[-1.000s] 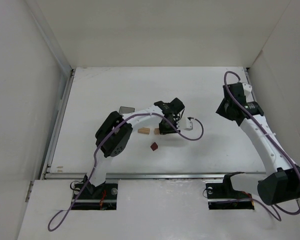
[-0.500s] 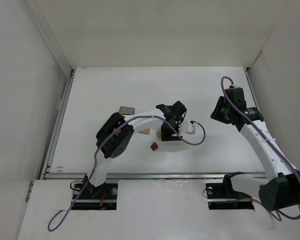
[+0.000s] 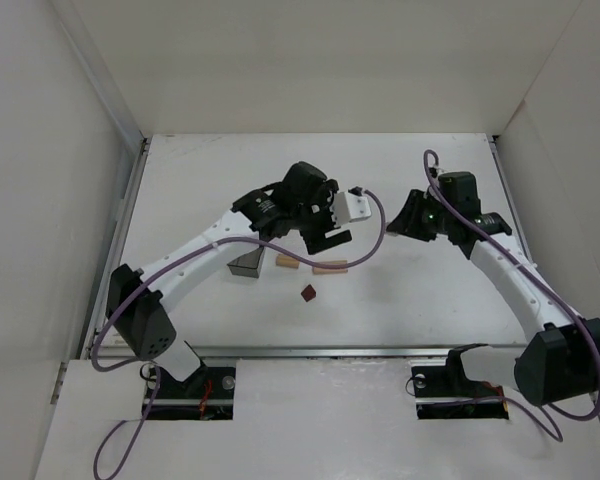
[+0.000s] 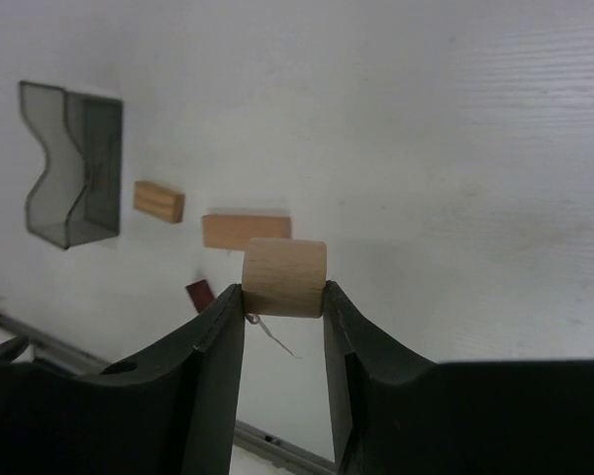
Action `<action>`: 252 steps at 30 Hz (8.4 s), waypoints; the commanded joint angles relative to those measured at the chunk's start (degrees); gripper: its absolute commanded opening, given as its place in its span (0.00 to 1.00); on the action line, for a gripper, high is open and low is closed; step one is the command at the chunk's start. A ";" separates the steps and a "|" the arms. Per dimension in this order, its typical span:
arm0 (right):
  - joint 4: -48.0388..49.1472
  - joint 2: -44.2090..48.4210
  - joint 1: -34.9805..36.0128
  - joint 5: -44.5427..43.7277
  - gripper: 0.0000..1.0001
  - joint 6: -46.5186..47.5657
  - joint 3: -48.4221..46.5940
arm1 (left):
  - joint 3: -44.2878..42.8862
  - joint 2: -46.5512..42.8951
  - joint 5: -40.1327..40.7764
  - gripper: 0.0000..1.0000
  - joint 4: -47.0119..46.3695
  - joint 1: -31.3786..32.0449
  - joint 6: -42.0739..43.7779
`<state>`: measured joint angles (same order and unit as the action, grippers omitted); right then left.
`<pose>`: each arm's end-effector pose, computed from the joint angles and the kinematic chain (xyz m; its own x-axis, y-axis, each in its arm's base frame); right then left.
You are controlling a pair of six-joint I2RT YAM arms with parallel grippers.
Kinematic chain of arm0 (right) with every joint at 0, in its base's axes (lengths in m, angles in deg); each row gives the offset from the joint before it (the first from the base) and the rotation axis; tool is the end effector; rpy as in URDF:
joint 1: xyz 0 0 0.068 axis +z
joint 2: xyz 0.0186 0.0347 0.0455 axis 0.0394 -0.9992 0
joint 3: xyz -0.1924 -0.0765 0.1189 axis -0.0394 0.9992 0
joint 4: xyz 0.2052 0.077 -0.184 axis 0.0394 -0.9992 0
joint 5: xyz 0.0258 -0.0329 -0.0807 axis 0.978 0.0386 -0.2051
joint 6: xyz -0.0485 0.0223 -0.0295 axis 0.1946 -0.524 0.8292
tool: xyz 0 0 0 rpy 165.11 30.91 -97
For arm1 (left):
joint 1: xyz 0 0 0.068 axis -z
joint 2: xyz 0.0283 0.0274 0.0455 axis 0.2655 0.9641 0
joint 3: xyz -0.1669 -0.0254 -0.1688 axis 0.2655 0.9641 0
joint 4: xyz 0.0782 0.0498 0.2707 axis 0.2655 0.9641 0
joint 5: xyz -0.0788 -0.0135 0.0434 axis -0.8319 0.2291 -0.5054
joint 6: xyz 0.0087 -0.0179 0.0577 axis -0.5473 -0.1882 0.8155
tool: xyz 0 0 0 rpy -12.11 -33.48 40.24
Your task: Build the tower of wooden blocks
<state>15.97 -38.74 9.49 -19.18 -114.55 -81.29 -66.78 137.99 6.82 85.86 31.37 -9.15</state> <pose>0.2974 0.0723 0.2524 -0.7605 0.2822 -0.5848 -0.0236 0.8880 0.4593 0.2621 -0.2930 0.2995 0.1813 0.6779 -0.7125 0.9062 0.1662 0.3887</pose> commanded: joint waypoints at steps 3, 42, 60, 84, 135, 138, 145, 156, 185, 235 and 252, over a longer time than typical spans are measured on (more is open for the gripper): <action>14.84 -1.57 2.58 17.85 0.01 -2.12 1.69 | 0.80 -1.18 -7.08 0.75 1.29 1.04 2.90; 21.62 2.04 9.87 22.95 0.05 -7.67 6.53 | -5.09 4.71 -1.55 0.00 -6.18 6.67 -1.92; -12.37 8.71 4.17 -20.60 0.96 -8.80 1.79 | -9.73 19.37 3.11 0.00 18.41 4.13 -1.04; -18.55 10.21 2.93 -29.08 0.96 -9.42 1.26 | -20.46 32.04 3.99 0.00 21.24 3.69 -3.42; -17.49 10.74 2.93 -28.55 0.96 -8.90 1.79 | -23.37 34.51 6.63 0.45 20.54 4.83 -2.89; -17.49 10.74 2.93 -28.55 0.96 -8.90 1.79 | -23.37 34.50 6.63 0.45 21.06 4.83 -2.89; -17.49 10.74 2.93 -28.03 0.96 -8.90 1.79 | -23.90 29.50 5.48 0.51 21.07 4.83 -3.42; -16.97 10.74 2.93 -26.35 0.96 -7.23 2.32 | -17.05 13.16 0.47 0.59 18.61 0.00 -3.07; -16.44 10.21 2.93 -25.21 0.96 -6.70 2.32 | 8.09 18.76 3.29 0.63 6.65 -8.01 16.98; -16.44 13.02 2.93 -25.74 0.96 -6.70 2.32 | -25.83 31.69 5.66 0.00 23.18 4.04 -4.12; -16.44 13.02 2.93 -25.74 0.96 -6.70 2.32 | -25.83 31.69 3.46 0.00 22.65 5.09 -3.06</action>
<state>-2.26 -26.76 12.35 -44.54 -121.74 -77.36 -90.12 170.27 11.59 107.80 35.67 -12.58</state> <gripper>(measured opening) 0.962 0.309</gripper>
